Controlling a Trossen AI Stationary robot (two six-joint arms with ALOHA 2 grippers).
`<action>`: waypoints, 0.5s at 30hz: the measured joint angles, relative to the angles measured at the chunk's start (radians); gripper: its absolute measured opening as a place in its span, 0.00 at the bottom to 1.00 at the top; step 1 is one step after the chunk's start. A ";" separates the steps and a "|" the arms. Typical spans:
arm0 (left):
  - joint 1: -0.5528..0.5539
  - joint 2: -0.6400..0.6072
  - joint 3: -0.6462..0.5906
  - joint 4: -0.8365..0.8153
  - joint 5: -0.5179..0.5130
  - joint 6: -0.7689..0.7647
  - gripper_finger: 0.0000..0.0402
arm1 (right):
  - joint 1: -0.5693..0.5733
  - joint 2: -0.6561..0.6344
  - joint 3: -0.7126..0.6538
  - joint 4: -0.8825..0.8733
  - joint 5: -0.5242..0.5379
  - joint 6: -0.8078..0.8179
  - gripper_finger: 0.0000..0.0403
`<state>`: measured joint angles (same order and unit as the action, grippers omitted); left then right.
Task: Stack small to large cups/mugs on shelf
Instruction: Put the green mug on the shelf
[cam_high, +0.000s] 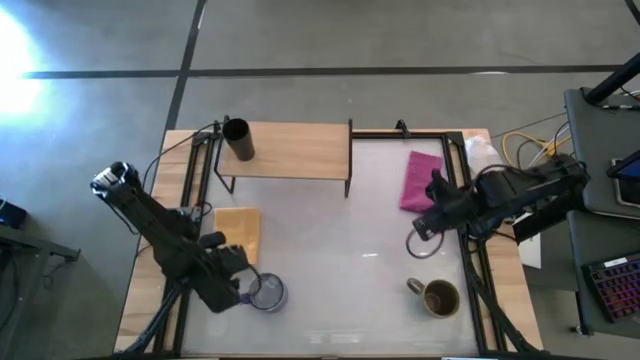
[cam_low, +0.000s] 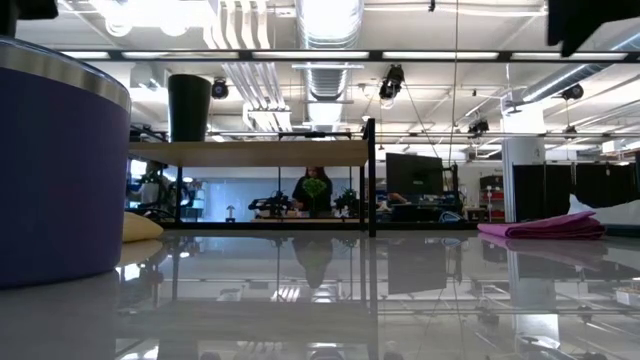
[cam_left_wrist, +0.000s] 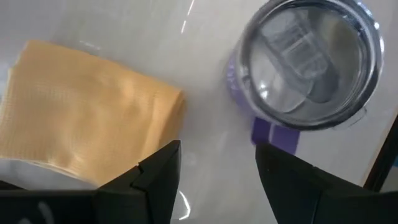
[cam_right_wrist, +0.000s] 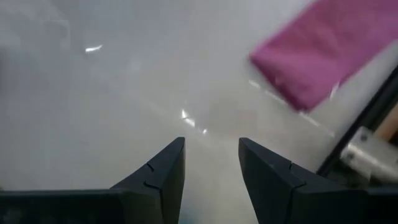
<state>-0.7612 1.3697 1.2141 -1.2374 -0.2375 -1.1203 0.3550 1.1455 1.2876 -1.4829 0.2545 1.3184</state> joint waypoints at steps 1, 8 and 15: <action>0.008 -0.025 -0.015 0.002 0.000 0.005 0.48 | 0.030 0.000 0.000 -0.010 -0.003 0.045 0.36; 0.079 -0.232 -0.147 0.064 -0.069 0.012 0.48 | 0.251 0.002 -0.008 -0.035 -0.030 0.419 0.36; 0.145 -0.380 -0.297 0.160 -0.089 0.061 0.48 | 0.469 0.054 -0.012 -0.033 -0.053 0.853 0.36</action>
<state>-0.6162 0.9898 0.9171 -1.0777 -0.3267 -1.0593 0.8240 1.1991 1.2758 -1.5159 0.2016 2.1713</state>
